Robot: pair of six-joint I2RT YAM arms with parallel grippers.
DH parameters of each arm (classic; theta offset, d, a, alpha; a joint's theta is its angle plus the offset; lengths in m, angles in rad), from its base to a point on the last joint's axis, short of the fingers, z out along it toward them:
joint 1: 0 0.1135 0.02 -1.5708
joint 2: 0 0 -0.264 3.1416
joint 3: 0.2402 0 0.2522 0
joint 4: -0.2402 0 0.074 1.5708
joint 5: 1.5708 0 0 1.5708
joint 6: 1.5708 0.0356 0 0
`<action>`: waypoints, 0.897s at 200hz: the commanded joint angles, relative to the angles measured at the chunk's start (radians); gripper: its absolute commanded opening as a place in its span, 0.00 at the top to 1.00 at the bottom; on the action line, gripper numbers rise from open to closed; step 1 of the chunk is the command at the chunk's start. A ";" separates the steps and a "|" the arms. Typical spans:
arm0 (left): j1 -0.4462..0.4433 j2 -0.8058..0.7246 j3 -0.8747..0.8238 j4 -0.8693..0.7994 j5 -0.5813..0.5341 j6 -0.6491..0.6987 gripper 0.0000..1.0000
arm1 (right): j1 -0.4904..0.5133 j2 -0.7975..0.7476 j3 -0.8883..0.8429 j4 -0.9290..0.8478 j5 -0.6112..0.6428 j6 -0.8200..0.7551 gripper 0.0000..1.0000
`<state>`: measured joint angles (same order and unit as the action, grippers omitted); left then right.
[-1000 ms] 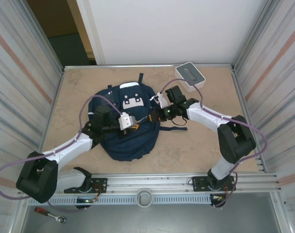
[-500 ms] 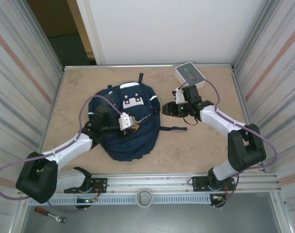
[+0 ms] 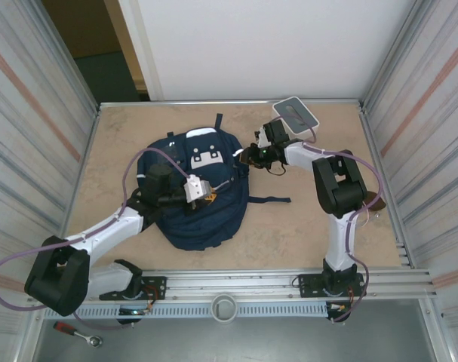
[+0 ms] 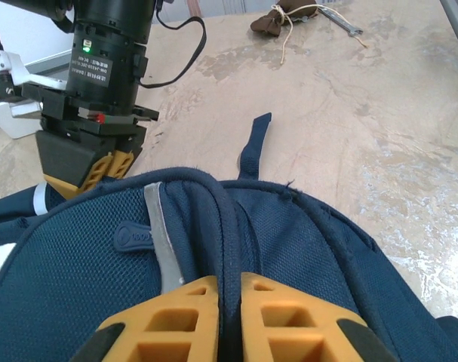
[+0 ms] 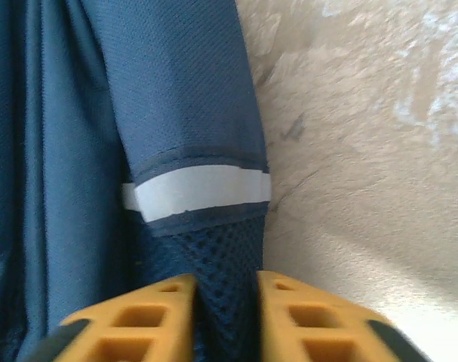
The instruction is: Pack the student bag
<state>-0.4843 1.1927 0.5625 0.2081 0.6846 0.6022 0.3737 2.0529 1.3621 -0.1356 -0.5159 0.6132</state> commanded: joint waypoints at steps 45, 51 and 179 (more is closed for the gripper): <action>-0.009 0.047 0.038 0.047 -0.023 -0.034 0.75 | -0.059 -0.297 -0.265 0.018 0.106 -0.011 1.00; -0.010 0.051 0.039 0.049 -0.029 -0.038 0.73 | -0.059 -0.318 -0.287 0.011 0.123 -0.017 1.00; 0.048 -0.254 -0.068 0.161 -0.511 -0.390 0.18 | 0.025 -0.895 -0.432 -0.203 0.767 -0.287 0.19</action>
<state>-0.4644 1.0107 0.5133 0.3420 0.4332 0.3515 0.3592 1.2961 0.9951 -0.3149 0.0029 0.4164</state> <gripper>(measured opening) 0.795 0.727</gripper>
